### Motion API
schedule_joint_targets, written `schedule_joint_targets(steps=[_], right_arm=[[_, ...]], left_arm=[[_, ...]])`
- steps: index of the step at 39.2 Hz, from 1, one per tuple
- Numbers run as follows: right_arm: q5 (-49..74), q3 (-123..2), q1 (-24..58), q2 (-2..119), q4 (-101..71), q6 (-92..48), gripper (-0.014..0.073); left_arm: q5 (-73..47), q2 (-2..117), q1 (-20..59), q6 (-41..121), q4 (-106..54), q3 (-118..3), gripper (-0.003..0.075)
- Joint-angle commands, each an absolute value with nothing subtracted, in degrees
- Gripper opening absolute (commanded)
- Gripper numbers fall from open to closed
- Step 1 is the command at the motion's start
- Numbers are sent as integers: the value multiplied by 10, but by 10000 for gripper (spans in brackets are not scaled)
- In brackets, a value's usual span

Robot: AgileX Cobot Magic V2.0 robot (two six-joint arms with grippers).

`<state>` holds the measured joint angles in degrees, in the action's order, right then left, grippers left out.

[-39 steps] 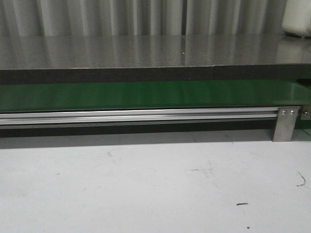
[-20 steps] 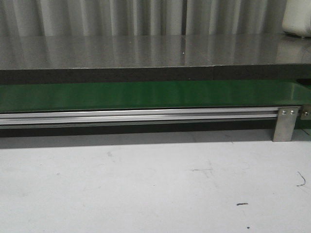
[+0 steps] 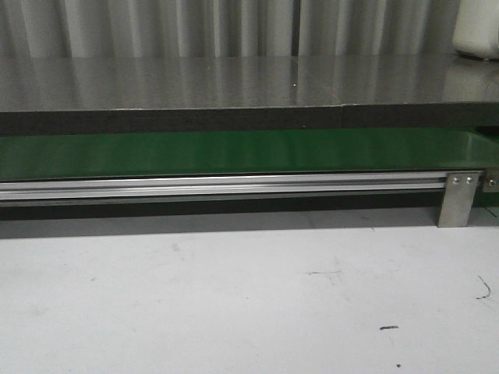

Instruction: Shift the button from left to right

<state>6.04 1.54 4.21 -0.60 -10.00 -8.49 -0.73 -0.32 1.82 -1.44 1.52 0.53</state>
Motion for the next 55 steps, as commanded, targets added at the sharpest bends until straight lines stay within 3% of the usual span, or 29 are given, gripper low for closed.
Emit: schedule_joint_targets(steps=[1, 9, 18, 29, 32, 38, 40, 42, 55], right_arm=[[-9, -15, 43, -15, -104, -90, -69], [95, -146, 43, 25, -126, -90, -67], [146, -307, 43, 205, -160, -90, -67], [135, -323, 43, 263, -160, -90, -33], [135, -323, 43, 263, -160, -90, 85], [135, -323, 43, 263, -160, -90, 521], [132, -323, 43, 263, -160, -90, 636], [130, -323, 43, 263, -160, -90, 655], [130, -323, 43, 263, -160, -90, 645]], left_arm=[[78, -13, 18, -19, 9, -2, -21], [27, 14, 18, -19, 9, -110, -21], [-130, 165, 17, -19, 37, -256, -21], [-133, 194, 17, -19, 37, -269, -5], [-133, 194, 17, -19, 37, -269, 121], [-133, 194, 17, -19, 33, -269, 573], [-133, 194, 17, -19, 25, -268, 662], [-133, 194, 17, -19, 26, -268, 694], [-134, 211, 17, -21, 17, -274, 692]])
